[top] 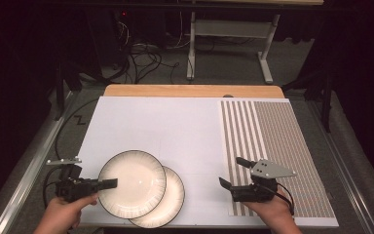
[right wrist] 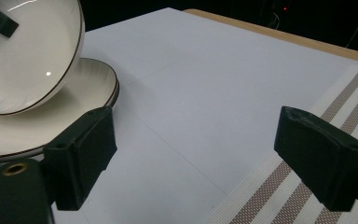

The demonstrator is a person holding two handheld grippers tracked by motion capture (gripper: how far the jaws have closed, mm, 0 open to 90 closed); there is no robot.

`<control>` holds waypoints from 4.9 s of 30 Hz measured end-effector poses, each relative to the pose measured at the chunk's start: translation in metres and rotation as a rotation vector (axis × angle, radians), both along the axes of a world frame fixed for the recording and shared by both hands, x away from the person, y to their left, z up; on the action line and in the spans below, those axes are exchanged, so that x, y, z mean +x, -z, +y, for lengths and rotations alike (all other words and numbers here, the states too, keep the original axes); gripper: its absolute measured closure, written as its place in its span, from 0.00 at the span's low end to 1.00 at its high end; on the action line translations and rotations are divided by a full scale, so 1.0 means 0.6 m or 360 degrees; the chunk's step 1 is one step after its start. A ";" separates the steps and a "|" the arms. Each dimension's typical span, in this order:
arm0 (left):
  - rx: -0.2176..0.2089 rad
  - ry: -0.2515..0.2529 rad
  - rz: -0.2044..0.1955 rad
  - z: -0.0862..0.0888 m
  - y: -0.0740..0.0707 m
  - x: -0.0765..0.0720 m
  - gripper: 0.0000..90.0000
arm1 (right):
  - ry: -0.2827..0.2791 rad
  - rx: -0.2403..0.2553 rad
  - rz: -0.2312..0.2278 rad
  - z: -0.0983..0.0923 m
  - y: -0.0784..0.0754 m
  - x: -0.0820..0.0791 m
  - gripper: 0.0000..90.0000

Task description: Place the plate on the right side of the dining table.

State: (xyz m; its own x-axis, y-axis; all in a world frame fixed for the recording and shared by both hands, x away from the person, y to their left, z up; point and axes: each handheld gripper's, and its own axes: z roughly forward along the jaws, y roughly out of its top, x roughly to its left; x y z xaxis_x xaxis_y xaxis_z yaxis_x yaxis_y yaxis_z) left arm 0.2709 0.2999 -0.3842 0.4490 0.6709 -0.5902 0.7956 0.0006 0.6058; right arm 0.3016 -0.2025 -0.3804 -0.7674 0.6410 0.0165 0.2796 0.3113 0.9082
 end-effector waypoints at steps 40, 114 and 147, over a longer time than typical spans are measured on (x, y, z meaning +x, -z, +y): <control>0.0252 0.0006 -0.0605 -0.020 -0.013 -0.019 0.87 | -0.0015 0.0056 -0.0045 0.020 -0.008 -0.015 0.01; 0.0171 0.0035 -0.0690 -0.038 -0.038 -0.023 0.87 | -0.0360 0.0184 0.0368 0.253 0.013 0.048 0.96; 0.0076 0.0217 -0.0762 -0.234 -0.105 0.061 0.87 | -0.0096 0.0275 0.0170 0.045 -0.088 0.050 0.97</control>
